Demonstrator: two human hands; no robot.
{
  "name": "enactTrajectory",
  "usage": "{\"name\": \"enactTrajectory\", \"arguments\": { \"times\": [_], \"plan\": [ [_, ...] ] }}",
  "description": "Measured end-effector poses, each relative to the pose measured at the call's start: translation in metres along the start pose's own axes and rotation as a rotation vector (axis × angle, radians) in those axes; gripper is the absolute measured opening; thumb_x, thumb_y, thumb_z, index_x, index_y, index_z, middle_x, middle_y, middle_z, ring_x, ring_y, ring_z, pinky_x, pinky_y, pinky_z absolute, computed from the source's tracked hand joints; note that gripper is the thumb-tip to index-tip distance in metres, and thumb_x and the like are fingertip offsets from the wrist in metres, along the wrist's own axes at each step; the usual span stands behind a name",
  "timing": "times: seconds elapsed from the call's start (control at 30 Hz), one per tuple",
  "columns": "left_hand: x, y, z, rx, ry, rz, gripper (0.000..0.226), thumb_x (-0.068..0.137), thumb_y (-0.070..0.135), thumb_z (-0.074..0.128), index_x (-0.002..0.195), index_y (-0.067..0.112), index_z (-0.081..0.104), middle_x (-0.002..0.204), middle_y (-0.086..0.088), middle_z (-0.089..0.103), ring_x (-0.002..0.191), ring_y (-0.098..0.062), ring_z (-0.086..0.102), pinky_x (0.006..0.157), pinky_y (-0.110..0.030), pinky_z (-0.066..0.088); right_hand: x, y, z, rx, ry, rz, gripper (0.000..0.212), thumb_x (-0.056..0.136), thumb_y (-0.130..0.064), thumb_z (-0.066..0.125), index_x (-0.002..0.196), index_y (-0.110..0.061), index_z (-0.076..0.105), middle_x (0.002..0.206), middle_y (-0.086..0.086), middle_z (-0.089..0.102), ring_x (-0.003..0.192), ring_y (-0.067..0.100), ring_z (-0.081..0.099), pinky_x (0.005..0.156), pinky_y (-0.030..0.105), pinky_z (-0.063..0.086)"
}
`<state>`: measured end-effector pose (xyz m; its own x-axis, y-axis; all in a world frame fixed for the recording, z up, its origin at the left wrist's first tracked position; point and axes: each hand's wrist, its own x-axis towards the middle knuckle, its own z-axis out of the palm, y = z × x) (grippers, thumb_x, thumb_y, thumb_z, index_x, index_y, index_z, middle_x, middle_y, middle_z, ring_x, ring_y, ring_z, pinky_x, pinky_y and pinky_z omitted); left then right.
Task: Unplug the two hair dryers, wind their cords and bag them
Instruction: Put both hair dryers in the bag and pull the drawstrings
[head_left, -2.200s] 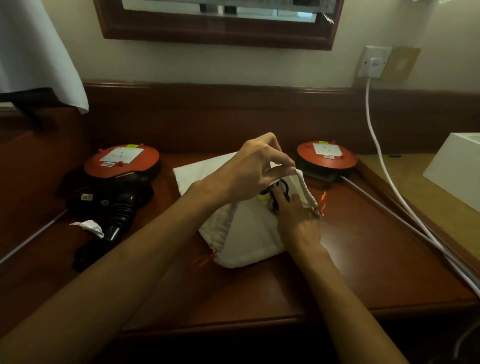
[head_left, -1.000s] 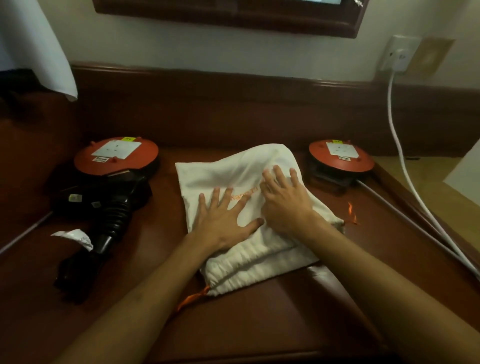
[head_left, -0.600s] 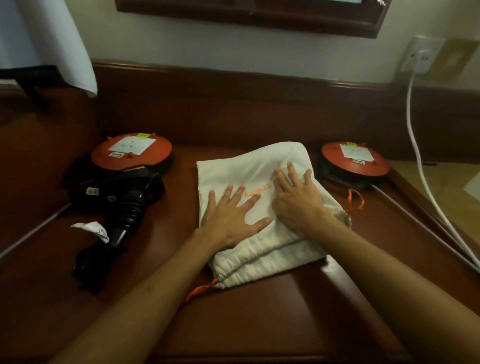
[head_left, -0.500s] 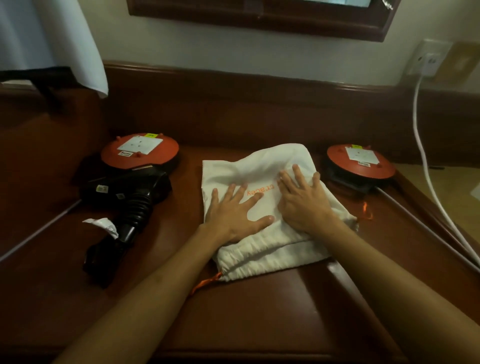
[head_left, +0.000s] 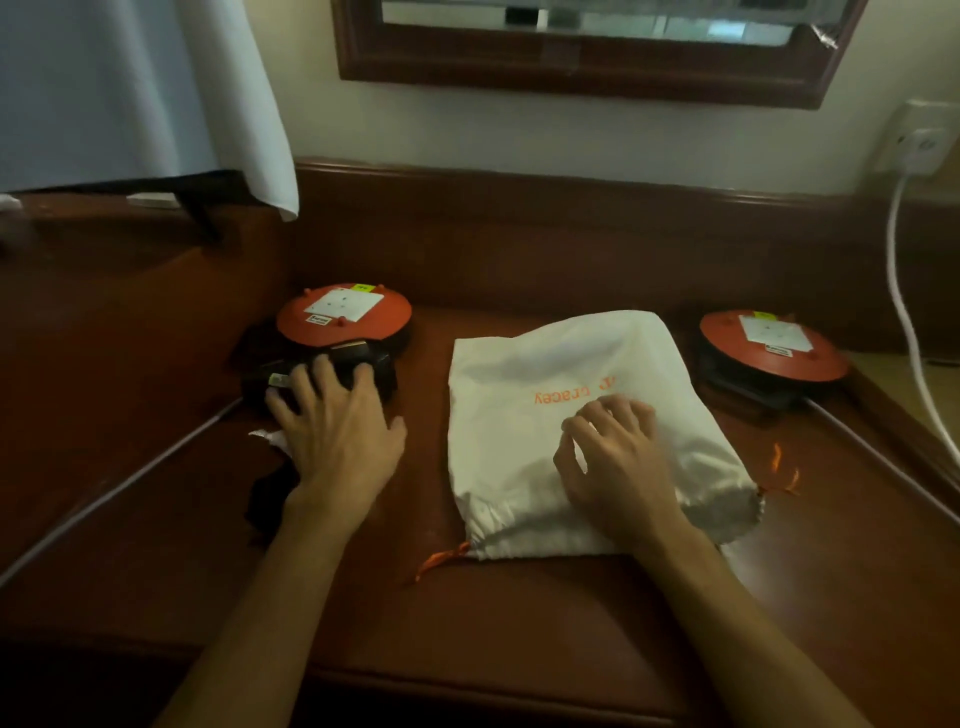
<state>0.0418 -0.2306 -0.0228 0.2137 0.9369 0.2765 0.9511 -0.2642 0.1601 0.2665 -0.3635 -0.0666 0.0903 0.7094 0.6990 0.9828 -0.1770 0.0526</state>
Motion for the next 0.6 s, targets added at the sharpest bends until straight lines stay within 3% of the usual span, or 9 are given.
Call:
{"name": "enactTrajectory", "arguments": {
  "times": [0.07, 0.17, 0.3, 0.4, 0.5, 0.57, 0.6],
  "plan": [
    [-0.002, -0.009, -0.003, 0.013, -0.053, -0.060, 0.073, 0.092, 0.046, 0.069, 0.152, 0.020, 0.037, 0.160, -0.019, 0.031, 0.147, -0.043, 0.029, 0.117, -0.059, 0.027, 0.000, 0.003, 0.005, 0.042, -0.004, 0.019, 0.017, 0.087, -0.018, 0.056, 0.079, -0.008, 0.068, 0.082, 0.007, 0.067, 0.089, 0.032, 0.058, 0.079, 0.043, 0.042],
    [0.001, -0.015, 0.001, 0.009, -0.130, -0.094, 0.076, 0.095, 0.038, 0.068, 0.155, 0.017, 0.025, 0.149, -0.020, 0.047, 0.132, -0.041, 0.053, 0.109, -0.054, 0.042, -0.003, 0.007, 0.007, 0.099, -0.031, 0.042, 0.015, 0.086, -0.016, 0.059, 0.076, -0.007, 0.066, 0.078, 0.006, 0.065, 0.084, 0.028, 0.054, 0.073, 0.043, 0.047],
    [0.002, -0.012, -0.001, -0.090, -0.082, -0.025, 0.068, 0.096, 0.032, 0.067, 0.152, 0.013, 0.032, 0.140, -0.020, 0.054, 0.122, -0.037, 0.061, 0.102, -0.050, 0.048, -0.007, 0.011, 0.005, 0.164, -0.085, 0.117, 0.009, 0.085, -0.010, 0.064, 0.088, -0.003, 0.070, 0.085, 0.009, 0.070, 0.085, 0.027, 0.055, 0.072, 0.043, 0.053],
    [-0.007, 0.000, -0.016, -0.244, -0.027, 0.045, 0.062, 0.097, 0.031, 0.066, 0.150, 0.014, 0.038, 0.138, -0.017, 0.057, 0.121, -0.034, 0.061, 0.097, -0.048, 0.049, -0.005, 0.009, -0.002, 0.258, -0.052, 0.228, 0.019, 0.085, -0.007, 0.065, 0.103, -0.003, 0.071, 0.094, 0.008, 0.073, 0.091, 0.028, 0.059, 0.074, 0.044, 0.055],
    [-0.023, 0.017, -0.035, -0.455, 0.042, 0.122, 0.062, 0.094, 0.030, 0.072, 0.146, 0.016, 0.042, 0.137, -0.013, 0.058, 0.121, -0.031, 0.061, 0.090, -0.042, 0.052, -0.007, -0.013, -0.026, 0.530, 0.018, 0.422, 0.017, 0.094, -0.016, 0.065, 0.111, -0.016, 0.068, 0.099, -0.005, 0.068, 0.093, 0.013, 0.061, 0.074, 0.029, 0.054],
    [-0.035, 0.032, -0.049, -0.662, 0.044, 0.193, 0.066, 0.089, 0.028, 0.078, 0.146, 0.018, 0.045, 0.139, -0.010, 0.059, 0.123, -0.027, 0.060, 0.094, -0.038, 0.055, -0.007, -0.036, -0.044, 0.843, -0.027, 0.526, 0.022, 0.101, -0.030, 0.057, 0.120, -0.022, 0.064, 0.107, -0.008, 0.069, 0.097, 0.005, 0.065, 0.074, 0.017, 0.052],
    [-0.042, 0.041, -0.055, -0.752, 0.036, 0.247, 0.068, 0.087, 0.027, 0.081, 0.145, 0.018, 0.046, 0.138, -0.008, 0.060, 0.123, -0.025, 0.061, 0.096, -0.036, 0.055, -0.005, -0.047, -0.052, 1.022, -0.061, 0.557, 0.029, 0.103, -0.036, 0.051, 0.126, -0.021, 0.063, 0.110, -0.006, 0.070, 0.101, 0.006, 0.067, 0.078, 0.019, 0.054]
  ]
}}
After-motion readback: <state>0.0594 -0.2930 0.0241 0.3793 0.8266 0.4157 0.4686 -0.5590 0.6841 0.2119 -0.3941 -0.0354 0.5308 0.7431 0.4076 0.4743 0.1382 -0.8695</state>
